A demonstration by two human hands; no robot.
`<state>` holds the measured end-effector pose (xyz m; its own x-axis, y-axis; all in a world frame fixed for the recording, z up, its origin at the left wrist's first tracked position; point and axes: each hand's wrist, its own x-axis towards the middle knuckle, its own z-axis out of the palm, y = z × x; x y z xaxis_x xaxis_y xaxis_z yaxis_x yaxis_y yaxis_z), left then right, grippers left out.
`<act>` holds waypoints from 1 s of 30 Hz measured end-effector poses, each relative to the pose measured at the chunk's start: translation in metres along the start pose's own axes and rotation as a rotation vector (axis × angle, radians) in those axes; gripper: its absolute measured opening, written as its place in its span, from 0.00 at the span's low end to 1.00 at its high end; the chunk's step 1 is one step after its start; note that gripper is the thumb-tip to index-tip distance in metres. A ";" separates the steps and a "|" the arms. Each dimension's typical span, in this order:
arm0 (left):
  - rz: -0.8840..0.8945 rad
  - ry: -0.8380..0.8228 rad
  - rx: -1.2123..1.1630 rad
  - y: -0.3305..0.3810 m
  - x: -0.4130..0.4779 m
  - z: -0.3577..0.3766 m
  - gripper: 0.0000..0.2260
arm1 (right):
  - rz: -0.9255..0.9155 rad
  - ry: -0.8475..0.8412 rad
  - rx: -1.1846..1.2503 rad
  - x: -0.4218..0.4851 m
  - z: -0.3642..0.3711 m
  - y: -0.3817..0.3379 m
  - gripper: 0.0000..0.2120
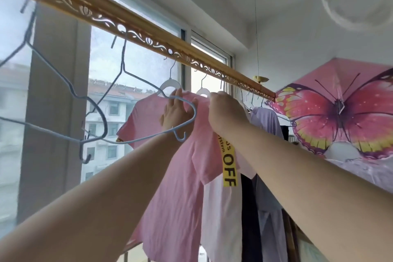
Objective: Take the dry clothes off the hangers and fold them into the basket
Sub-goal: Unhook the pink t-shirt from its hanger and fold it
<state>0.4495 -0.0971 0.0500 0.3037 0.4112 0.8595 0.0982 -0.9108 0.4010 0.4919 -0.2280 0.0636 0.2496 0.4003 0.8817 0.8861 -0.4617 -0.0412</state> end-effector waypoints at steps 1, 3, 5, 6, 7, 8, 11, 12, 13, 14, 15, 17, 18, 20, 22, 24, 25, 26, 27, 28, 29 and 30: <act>-0.017 -0.020 0.008 -0.001 0.004 -0.001 0.33 | -0.011 0.006 0.016 -0.002 0.002 0.000 0.13; -0.073 -0.035 -0.004 -0.002 0.010 -0.004 0.38 | -0.026 0.012 0.059 -0.005 0.007 0.001 0.11; -0.116 -0.016 0.037 -0.003 0.014 -0.009 0.37 | -0.041 0.015 0.092 -0.006 0.011 0.000 0.11; -0.122 0.001 0.091 -0.002 0.014 -0.011 0.36 | -0.045 0.019 0.113 -0.006 0.013 0.000 0.10; -0.113 0.010 0.149 -0.002 0.015 -0.014 0.37 | -0.049 0.021 0.142 -0.006 0.014 0.000 0.10; -0.110 0.003 0.184 0.000 0.014 -0.016 0.37 | -0.054 0.022 0.178 -0.006 0.016 0.000 0.10; -0.199 0.010 0.173 0.005 0.013 -0.018 0.31 | -0.075 0.003 0.290 -0.006 0.018 -0.001 0.12; -0.222 0.017 0.162 0.007 0.012 -0.019 0.28 | -0.086 0.000 0.318 -0.007 0.017 -0.003 0.12; -0.234 0.013 0.154 0.006 0.012 -0.020 0.26 | -0.098 -0.002 0.345 -0.009 0.017 -0.004 0.12; -0.239 0.003 0.136 0.007 0.011 -0.021 0.23 | -0.114 -0.008 0.384 -0.010 0.016 -0.005 0.11; -0.232 -0.004 0.108 0.007 0.011 -0.021 0.21 | -0.124 -0.025 0.436 -0.010 0.015 -0.005 0.11; -0.212 0.004 0.022 0.010 0.007 -0.024 0.15 | -0.135 -0.072 0.542 -0.013 0.012 -0.004 0.13; -0.204 0.022 -0.060 0.013 0.002 -0.027 0.12 | -0.142 -0.079 0.576 -0.015 0.011 -0.003 0.15; -0.199 0.071 -0.226 0.017 -0.008 -0.032 0.09 | -0.144 -0.026 0.595 -0.016 0.012 0.000 0.18; -0.181 0.092 -0.289 0.016 -0.016 -0.035 0.07 | -0.097 0.042 0.617 -0.015 0.015 0.000 0.18; -0.153 0.086 -0.269 0.014 -0.025 -0.036 0.05 | -0.035 0.034 0.683 -0.012 0.016 -0.004 0.17; -0.132 0.089 -0.232 0.012 -0.029 -0.036 0.07 | -0.017 0.002 0.722 -0.009 0.015 -0.006 0.16; -0.095 0.094 -0.174 0.010 -0.033 -0.035 0.08 | -0.012 -0.042 0.762 -0.007 0.013 -0.009 0.17; -0.039 0.104 -0.096 0.008 -0.037 -0.034 0.08 | -0.013 -0.099 0.798 -0.004 0.012 -0.012 0.18; 0.026 0.122 -0.023 0.006 -0.042 -0.032 0.08 | -0.014 -0.156 0.822 -0.002 0.009 -0.016 0.18; 0.071 0.141 0.032 0.005 -0.047 -0.031 0.08 | -0.016 -0.217 0.837 0.001 0.009 -0.019 0.19; 0.099 0.153 0.070 0.004 -0.050 -0.030 0.10 | -0.009 -0.267 0.849 0.003 0.008 -0.023 0.19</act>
<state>0.4058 -0.1201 0.0181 0.1681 0.3150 0.9341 0.1424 -0.9454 0.2932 0.4755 -0.2095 0.0631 0.2304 0.6212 0.7490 0.8526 0.2422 -0.4631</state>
